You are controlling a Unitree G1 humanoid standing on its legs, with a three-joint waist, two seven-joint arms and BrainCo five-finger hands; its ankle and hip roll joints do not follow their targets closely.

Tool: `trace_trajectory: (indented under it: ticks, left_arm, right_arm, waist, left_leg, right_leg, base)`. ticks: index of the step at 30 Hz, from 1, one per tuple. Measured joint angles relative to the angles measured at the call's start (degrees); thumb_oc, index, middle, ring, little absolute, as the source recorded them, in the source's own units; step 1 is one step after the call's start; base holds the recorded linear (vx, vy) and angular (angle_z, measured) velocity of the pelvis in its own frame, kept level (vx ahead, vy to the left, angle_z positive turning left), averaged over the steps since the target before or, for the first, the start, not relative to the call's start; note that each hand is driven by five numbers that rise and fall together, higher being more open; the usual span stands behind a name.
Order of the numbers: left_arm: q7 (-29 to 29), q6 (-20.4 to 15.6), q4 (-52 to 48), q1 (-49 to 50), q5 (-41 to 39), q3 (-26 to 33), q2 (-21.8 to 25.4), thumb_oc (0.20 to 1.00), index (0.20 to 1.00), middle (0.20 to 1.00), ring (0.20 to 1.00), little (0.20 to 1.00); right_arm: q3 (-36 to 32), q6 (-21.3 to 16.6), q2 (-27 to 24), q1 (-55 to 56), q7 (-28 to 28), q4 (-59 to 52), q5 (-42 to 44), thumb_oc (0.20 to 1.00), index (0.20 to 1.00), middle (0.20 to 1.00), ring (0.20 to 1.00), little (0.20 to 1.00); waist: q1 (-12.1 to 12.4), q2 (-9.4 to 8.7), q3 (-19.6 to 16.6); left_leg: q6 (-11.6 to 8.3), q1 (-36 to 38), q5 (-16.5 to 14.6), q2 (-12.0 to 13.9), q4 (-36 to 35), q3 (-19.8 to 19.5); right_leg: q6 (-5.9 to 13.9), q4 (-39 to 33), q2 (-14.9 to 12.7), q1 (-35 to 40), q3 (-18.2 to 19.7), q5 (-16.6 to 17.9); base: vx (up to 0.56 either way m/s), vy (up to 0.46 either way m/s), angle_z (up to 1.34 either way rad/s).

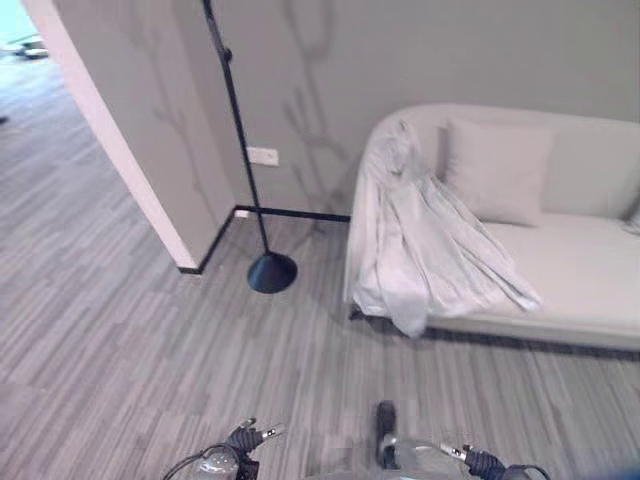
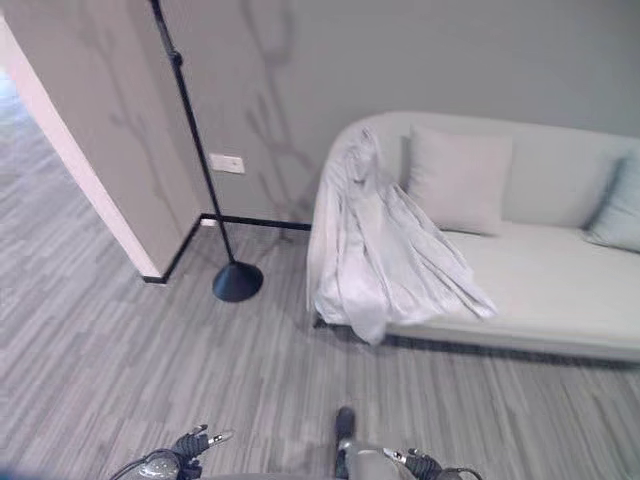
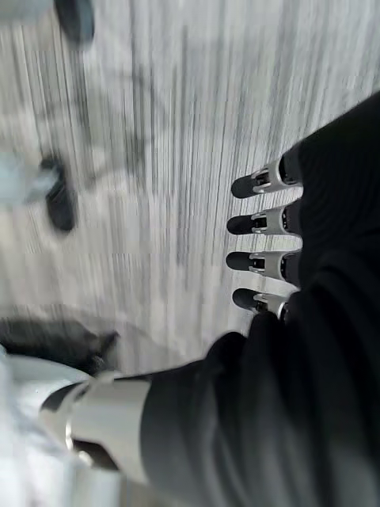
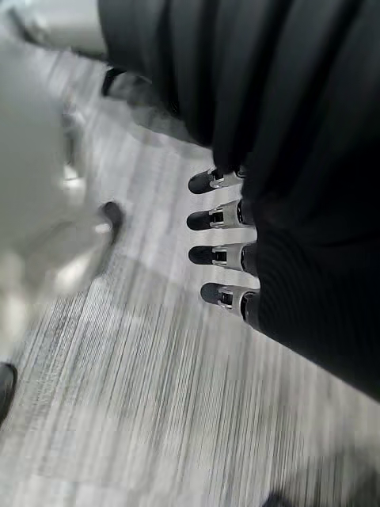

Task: Hang the clothes on the sofa on the clothes rack.

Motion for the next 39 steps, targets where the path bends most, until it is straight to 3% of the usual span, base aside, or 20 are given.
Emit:
trace_trajectory:
  ticks: [3,4,7,11,13,14,17,19,20,23,25,27,30,32,34,35,36,37,38,39]
  left_arm:
    - [0.0,-0.2,-1.6,1.0,0.0,0.2,1.3,1.0,1.0,1.0,1.0,1.0]
    - [0.0,-0.1,-1.6,0.9,0.0,0.7,1.5,1.0,1.0,1.0,1.0,1.0]
    - [-0.5,0.2,-1.6,0.4,0.0,0.5,1.6,1.0,1.0,1.0,1.0,1.0]
    - [-0.6,-0.2,-3.3,-0.4,0.0,0.5,2.1,1.0,1.0,1.0,1.0,1.0]
    - [-0.7,-0.2,-3.3,-1.1,0.0,0.3,2.2,1.0,1.0,1.0,1.0,1.0]
    - [-0.8,-0.2,-3.2,-1.3,0.0,0.3,2.1,1.0,1.0,1.0,1.0,1.0]
    - [-0.8,-0.5,-2.0,-2.0,-0.3,0.2,1.9,1.0,1.0,1.0,1.0,1.0]
    - [-0.8,-0.4,-0.6,-2.3,-0.3,0.0,1.8,1.0,1.0,1.0,1.0,1.0]
    - [-0.7,-0.1,-0.6,-1.9,-0.2,0.2,1.9,1.0,1.0,1.0,1.0,1.0]
    - [-0.8,0.4,-0.5,-1.4,-0.1,0.7,2.4,1.0,1.0,1.0,1.0,1.0]
    - [-0.7,0.7,-0.4,-1.4,0.0,1.4,2.7,1.0,1.0,1.0,1.0,1.0]
    - [-0.7,0.2,-0.4,-1.7,0.0,1.8,3.8,1.0,1.0,1.0,1.0,1.0]
    - [-0.6,0.2,-0.4,-2.7,0.3,1.8,4.8,1.0,1.0,1.0,1.0,1.0]
    - [-0.6,0.4,-0.4,-1.8,1.5,1.8,4.8,1.0,1.0,1.0,1.0,1.0]
    - [-0.5,0.6,-0.4,-1.6,1.7,0.4,4.7,1.0,1.0,1.0,1.0,1.0]
    - [-0.5,0.4,-0.2,-2.1,1.7,-0.8,4.6,1.0,1.0,1.0,1.0,1.0]
    - [-0.6,0.3,0.1,-2.8,1.7,-1.2,5.3,1.0,1.0,1.0,1.0,1.0]
    - [-0.8,0.3,0.9,-4.4,1.7,-1.1,7.0,1.0,1.0,1.0,1.0,1.0]
    - [-0.4,0.4,0.6,-4.3,1.7,0.8,6.0,1.0,1.0,1.0,1.0,1.0]
    - [0.0,0.5,1.4,-4.4,1.7,0.5,6.6,1.0,1.0,1.0,1.0,1.0]
  right_arm:
    - [0.1,-0.3,1.0,0.1,-0.1,-0.3,0.0,1.0,1.0,1.0,1.0,1.0]
    - [0.1,-0.7,0.5,0.1,-0.1,-1.9,0.1,1.0,1.0,1.0,1.0,1.0]
    - [0.2,-0.7,0.4,-0.1,-0.3,-4.0,0.1,1.0,1.0,1.0,1.0,1.0]
    - [0.1,-0.2,1.2,0.2,-0.7,-3.1,0.2,1.0,1.0,1.0,1.0,1.0]
    - [0.1,-0.2,1.2,-0.5,-0.8,-2.4,0.1,1.0,1.0,1.0,1.0,1.0]
    - [0.1,-0.2,1.0,-0.6,-0.7,-1.8,0.1,1.0,1.0,1.0,1.0,1.0]
    - [0.2,0.0,-0.1,-2.5,-1.1,-0.9,0.1,1.0,1.0,1.0,1.0,1.0]
    - [0.8,0.1,-0.2,-4.6,-1.3,0.7,0.1,1.0,1.0,1.0,1.0,1.0]
    - [0.8,-0.1,-0.3,-5.8,-1.2,0.8,0.1,1.0,1.0,1.0,1.0,1.0]
    - [2.6,-0.1,0.6,-6.7,-1.1,0.7,0.1,1.0,1.0,1.0,1.0,1.0]
    - [2.7,-0.5,1.2,-7.6,-1.1,0.9,0.0,1.0,1.0,1.0,1.0,1.0]
    - [3.7,0.0,2.6,-7.1,-0.8,1.8,0.0,1.0,1.0,1.0,1.0,1.0]
    - [4.6,-0.1,4.1,-5.7,-0.3,1.8,-0.1,1.0,1.0,1.0,1.0,1.0]
    - [5.9,-0.1,4.2,-5.8,-0.1,2.1,-0.2,1.0,1.0,1.0,1.0,1.0]
    - [6.4,-0.2,4.0,-5.7,0.0,2.3,-1.1,1.0,1.0,1.0,1.0,1.0]
    - [6.4,-0.1,3.0,-5.1,0.0,2.0,-1.1,1.0,1.0,1.0,1.0,1.0]
    - [6.7,-0.1,3.6,-5.1,-0.1,1.4,-1.1,1.0,1.0,1.0,1.0,1.0]
    - [6.6,-0.2,4.8,-5.4,-0.1,1.6,-1.1,1.0,1.0,1.0,1.0,1.0]
    - [6.8,-0.2,3.9,-5.5,0.3,0.7,-1.1,1.0,1.0,1.0,1.0,1.0]
    - [6.6,0.0,5.4,-5.0,0.1,1.2,-1.1,1.0,1.0,1.0,1.0,1.0]
  waist:
    - [0.2,-2.29,0.3]
    - [-0.2,-2.31,0.2]
    - [-0.6,-4.86,0.2]
    - [-0.2,-8.61,1.5]
    - [0.4,-9.52,3.2]
    - [0.7,-9.69,3.8]
    - [2.6,-6.2,5.9]
    - [5.6,-4.1,7.1]
    - [6.5,-1.38,8.1]
    - [10.1,-0.75,8.3]
    - [8.9,-2.29,8.2]
    - [9.0,-4.88,6.5]
    - [7.8,-8.03,3.8]
    - [8.7,-7.05,3.5]
    - [7.2,-3.09,3.6]
    - [6.3,-0.46,2.6]
    - [5.2,-3.04,2.5]
    - [5.2,-6.17,3.2]
    - [5.8,-3.42,2.8]
    - [6.8,-4.55,3.0]
  left_leg:
    - [-0.93,-1.8,-1.0,5.8,-0.1,3.1]
    - [-2.55,-5.0,2.5,11.8,4.2,3.4]
    - [-3.22,-12.0,5.3,13.2,23.4,3.2]
    - [-2.97,-18.4,5.4,15.6,29.6,3.9]
    - [-3.05,-22.1,4.9,14.3,24.6,4.1]
    - [-3.41,-22.5,5.2,13.7,19.6,4.3]
    - [-5.04,-26.9,6.6,8.4,5.4,2.4]
    - [-5.53,-26.8,12.3,3.9,-10.3,2.2]
    - [-5.61,-28.4,14.1,4.1,-11.1,2.7]
    - [-7.63,-27.4,17.1,3.7,-10.3,3.8]
    - [-6.84,-22.7,17.5,1.7,-14.6,5.9]
    - [-6.75,-21.7,17.5,-0.3,-14.6,6.2]
    - [-5.15,-23.3,16.4,-1.8,-12.3,7.7]
    - [0.38,-23.6,15.0,-1.8,-9.1,7.4]
    - [1.0,-21.1,15.2,0.3,-9.6,6.8]
    - [-1.4,-18.8,13.5,1.3,-13.5,6.5]
    - [-3.61,-19.3,10.1,1.0,-10.6,9.5]
    - [3.12,-24.9,6.2,1.2,5.3,8.7]
    - [1.86,-25.5,3.6,8.3,8.7,5.3]
    - [0.63,-23.9,3.4,5.3,8.4,3.5]
  right_leg:
    - [1.42,-4.6,0.1,5.8,1.9,-0.8]
    - [4.62,-4.5,1.7,8.1,2.3,-3.2]
    - [5.34,-4.5,2.2,11.1,4.0,-5.3]
    - [4.38,-4.6,0.2,14.5,5.3,-7.5]
    - [3.95,-4.7,-1.8,16.3,6.0,-9.4]
    - [5.89,-4.7,-2.5,16.7,5.8,-8.2]
    - [6.83,-4.8,-3.6,17.9,6.9,-10.3]
    - [7.39,-5.1,-4.8,17.8,9.2,-10.4]
    - [9.41,-5.1,-4.0,18.7,9.2,-10.8]
    - [10.68,-4.7,-5.6,19.3,10.8,-13.5]
    - [13.74,-5.0,-7.7,21.9,8.7,-13.8]
    - [11.75,-4.6,-8.3,21.9,7.7,-15.5]
    - [12.05,-5.1,-11.4,21.0,6.7,-16.8]
    - [12.85,-3.4,-11.6,21.2,6.4,-18.4]
    - [17.67,14.7,-9.4,16.9,6.3,-16.9]
    - [17.19,21.2,-7.7,14.9,4.4,-16.6]
    - [15.74,18.6,-9.7,15.1,3.6,-15.7]
    - [15.54,14.6,-17.1,15.3,4.0,-14.1]
    - [17.98,9.5,-18.4,16.9,2.5,-14.3]
    - [19.37,3.9,-22.4,19.3,2.9,-13.5]
  base:
    - [0.31,-0.337,0.06]
    - [0.3,-0.404,-0.49]
    - [0.16,-0.256,-0.28]
    - [0.1,-0.177,-0.04]
    - [0.09,-0.058,-0.03]
    - [0.1,-0.053,-0.21]
    - [0.11,-0.028,-0.14]
    - [0.09,-0.01,-0.65]
    - [0.16,0.011,-0.49]
    - [0.18,0.066,-0.68]
    - [0.25,0.172,-0.8]
    - [0.15,0.097,-0.38]
    - [0.12,0.096,-0.25]
    - [0.09,0.121,-0.78]
    - [0.14,-0.021,-0.55]
    - [0.18,-0.145,-0.07]
    - [0.18,-0.23,-0.13]
    - [0.09,-0.142,-0.25]
    - [0.13,-0.211,-0.4]
    - [0.15,-0.223,-0.41]
